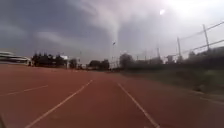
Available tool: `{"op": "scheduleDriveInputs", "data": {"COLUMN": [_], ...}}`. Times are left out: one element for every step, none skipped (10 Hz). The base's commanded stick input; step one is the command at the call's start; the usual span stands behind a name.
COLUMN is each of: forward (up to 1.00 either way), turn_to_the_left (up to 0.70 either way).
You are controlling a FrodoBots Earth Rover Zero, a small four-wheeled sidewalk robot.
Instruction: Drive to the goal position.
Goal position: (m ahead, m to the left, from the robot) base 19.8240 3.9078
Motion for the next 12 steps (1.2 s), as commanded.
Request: {"op": "scheduleDriveInputs", "data": {"forward": [0.7, 0.7, 0.7, 0.7, 0.7, 0.7, 0.7, 0.7, 0.7, 0.7, 0.7, 0.7], "turn_to_the_left": [0.0, 0.0, 0.0, 0.0, 0.0, 0.0, 0.0, 0.0, 0.0, 0.0, 0.0, 0.0]}}
